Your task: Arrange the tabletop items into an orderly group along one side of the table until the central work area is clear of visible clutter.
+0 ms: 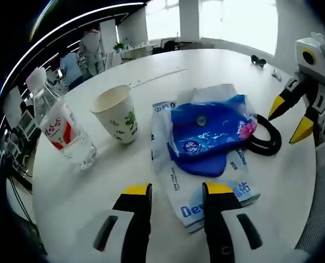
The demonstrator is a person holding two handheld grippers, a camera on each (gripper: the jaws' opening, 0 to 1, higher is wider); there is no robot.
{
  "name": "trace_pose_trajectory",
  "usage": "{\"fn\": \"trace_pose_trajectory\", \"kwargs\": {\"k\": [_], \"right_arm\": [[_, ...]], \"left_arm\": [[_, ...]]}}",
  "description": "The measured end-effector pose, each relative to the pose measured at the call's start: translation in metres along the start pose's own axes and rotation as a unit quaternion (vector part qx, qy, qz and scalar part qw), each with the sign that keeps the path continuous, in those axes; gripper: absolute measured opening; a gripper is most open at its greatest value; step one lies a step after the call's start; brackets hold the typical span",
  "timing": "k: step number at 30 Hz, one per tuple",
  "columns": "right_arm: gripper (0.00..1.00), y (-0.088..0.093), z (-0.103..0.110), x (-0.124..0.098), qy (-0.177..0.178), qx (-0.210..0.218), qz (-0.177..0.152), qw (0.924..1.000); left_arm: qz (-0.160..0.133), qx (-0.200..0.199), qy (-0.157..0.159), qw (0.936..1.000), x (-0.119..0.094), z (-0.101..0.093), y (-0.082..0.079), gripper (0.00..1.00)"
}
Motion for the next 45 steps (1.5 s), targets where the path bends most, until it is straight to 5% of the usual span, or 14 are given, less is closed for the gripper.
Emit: {"fn": "trace_pose_trajectory", "kwargs": {"k": [31, 45], "right_arm": [[0.29, 0.019, 0.002, 0.007, -0.012, 0.022, 0.029, 0.9993], [0.19, 0.032, 0.004, 0.008, -0.015, 0.024, 0.044, 0.9986]], "left_arm": [[0.015, 0.036, 0.032, 0.9987, 0.004, -0.014, 0.007, 0.29], [0.02, 0.058, 0.046, 0.997, 0.001, -0.024, 0.008, 0.27]]}}
Point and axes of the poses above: the point that each gripper's makers call its tool centre point, and the gripper's own axes: x roughly forward along the fingers, z roughly to its left, y roughly out of its underside, the point moved 8 cm from there along -x, roughly backward along the fingers
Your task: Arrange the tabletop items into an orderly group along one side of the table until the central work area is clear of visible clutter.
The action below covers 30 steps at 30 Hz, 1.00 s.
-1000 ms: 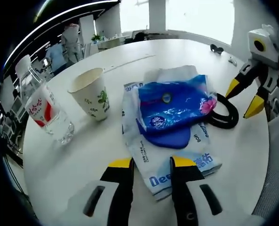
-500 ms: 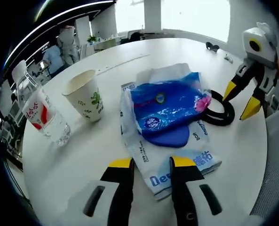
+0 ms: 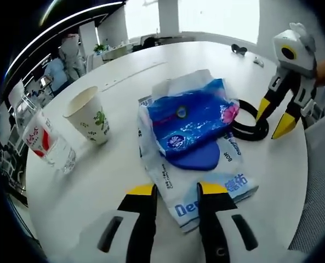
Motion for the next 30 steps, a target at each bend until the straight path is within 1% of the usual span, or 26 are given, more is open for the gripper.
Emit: {"fn": "trace_pose_trajectory", "kwargs": {"k": [2, 3, 4, 7, 8, 9, 10, 15, 19, 27, 30], "right_arm": [[0.18, 0.0, -0.001, 0.001, 0.008, -0.013, 0.003, 0.9999], [0.17, 0.003, -0.002, 0.003, 0.011, -0.024, 0.018, 0.9995], [0.17, 0.002, -0.002, 0.004, 0.012, -0.039, 0.012, 0.9991], [0.16, 0.002, -0.003, 0.005, 0.015, -0.042, 0.018, 0.9989], [0.14, 0.002, -0.003, 0.005, 0.018, -0.047, 0.021, 0.9985], [0.11, 0.002, -0.005, 0.005, 0.024, -0.065, 0.025, 0.9973], [0.11, 0.002, -0.003, 0.005, 0.017, -0.062, 0.025, 0.9976], [0.08, 0.003, -0.002, 0.004, 0.006, -0.043, 0.028, 0.9987], [0.08, 0.006, 0.0, 0.001, -0.002, -0.03, 0.031, 0.9991], [0.08, 0.013, 0.004, -0.002, -0.015, -0.012, 0.035, 0.9992], [0.08, 0.015, 0.006, -0.004, -0.016, -0.012, 0.037, 0.9991]], "left_arm": [[0.001, 0.002, 0.0, 1.0, 0.0, 0.0, 0.0, 0.27], [0.002, 0.002, 0.001, 1.0, -0.001, -0.001, 0.0, 0.27], [0.002, 0.002, 0.001, 1.0, 0.0, -0.001, 0.0, 0.27], [0.003, 0.003, 0.001, 1.0, -0.001, -0.002, 0.0, 0.26], [0.003, 0.004, 0.002, 1.0, -0.001, -0.003, 0.001, 0.26], [0.003, 0.004, 0.002, 1.0, -0.001, -0.004, 0.001, 0.26], [0.003, 0.004, 0.003, 1.0, -0.002, -0.004, 0.001, 0.25], [0.005, 0.007, 0.007, 0.9999, -0.002, -0.006, 0.001, 0.23], [0.009, 0.021, 0.007, 0.9997, -0.003, -0.008, 0.001, 0.2], [0.011, 0.031, 0.011, 0.9994, -0.004, -0.013, 0.002, 0.2], [0.012, 0.034, 0.012, 0.9993, -0.004, -0.016, 0.002, 0.2]]}}
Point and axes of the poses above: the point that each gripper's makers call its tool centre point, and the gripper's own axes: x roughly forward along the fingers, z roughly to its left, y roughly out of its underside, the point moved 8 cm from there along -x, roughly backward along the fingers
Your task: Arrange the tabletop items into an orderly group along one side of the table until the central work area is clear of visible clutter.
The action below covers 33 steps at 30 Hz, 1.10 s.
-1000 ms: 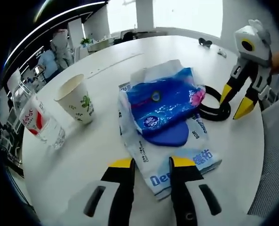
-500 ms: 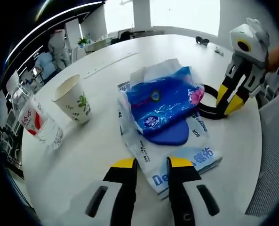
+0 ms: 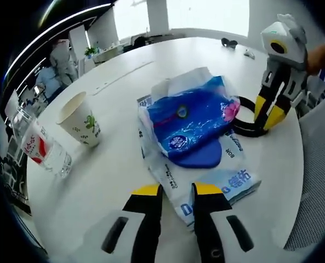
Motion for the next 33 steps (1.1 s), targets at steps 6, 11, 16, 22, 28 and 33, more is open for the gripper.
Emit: {"fn": "trace_pose_trajectory", "kwargs": {"k": [6, 11, 16, 22, 28, 33], "right_arm": [[0.08, 0.002, 0.002, 0.0, -0.004, 0.004, 0.002, 1.0], [0.1, 0.001, 0.002, -0.001, -0.005, 0.01, -0.003, 0.9999], [0.17, -0.003, 0.001, -0.005, 0.003, 0.021, -0.027, 0.9994], [0.18, -0.017, -0.009, -0.012, 0.021, 0.037, -0.059, 0.9973], [0.18, -0.029, -0.021, -0.016, 0.035, 0.058, -0.078, 0.9947], [0.18, -0.039, -0.03, -0.018, 0.051, 0.083, -0.095, 0.9907]], "left_arm": [[0.0, 0.004, 0.002, 1.0, -0.002, -0.005, 0.001, 0.2], [-0.001, -0.01, 0.004, 0.9999, -0.002, -0.003, 0.001, 0.2], [-0.007, -0.034, -0.005, 0.9994, -0.002, 0.005, -0.001, 0.28], [-0.029, -0.045, -0.013, 0.9985, -0.005, 0.012, -0.017, 0.28], [-0.042, -0.063, -0.007, 0.9971, -0.003, 0.015, -0.029, 0.22], [-0.051, -0.073, -0.002, 0.996, 0.0, 0.014, -0.037, 0.19]]}}
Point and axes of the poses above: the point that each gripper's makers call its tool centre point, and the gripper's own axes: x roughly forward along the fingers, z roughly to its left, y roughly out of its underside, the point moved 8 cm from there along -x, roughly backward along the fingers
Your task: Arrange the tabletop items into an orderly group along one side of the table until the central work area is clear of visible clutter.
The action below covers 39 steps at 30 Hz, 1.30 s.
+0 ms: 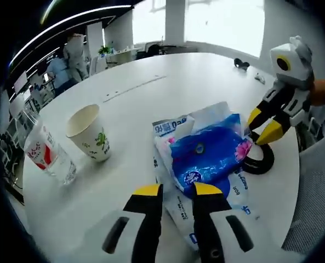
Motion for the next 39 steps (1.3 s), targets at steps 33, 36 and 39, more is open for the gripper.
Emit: {"fn": "trace_pose_trajectory", "kwargs": {"k": [33, 36, 39], "right_arm": [[0.0, -0.001, -0.009, 0.0, 0.032, 0.013, 0.014, 0.9993], [0.0, 0.0, -0.012, -0.004, 0.032, 0.014, 0.012, 0.9993], [0.0, -0.001, -0.013, -0.006, 0.03, 0.019, 0.012, 0.9993]], "left_arm": [[0.015, -0.019, 0.0, 0.9997, 0.007, -0.008, -0.01, 0.0], [0.015, -0.019, 0.0, 0.9997, 0.005, -0.011, -0.011, 0.0], [0.014, -0.023, -0.005, 0.9996, 0.003, -0.014, -0.013, 0.0]]}}
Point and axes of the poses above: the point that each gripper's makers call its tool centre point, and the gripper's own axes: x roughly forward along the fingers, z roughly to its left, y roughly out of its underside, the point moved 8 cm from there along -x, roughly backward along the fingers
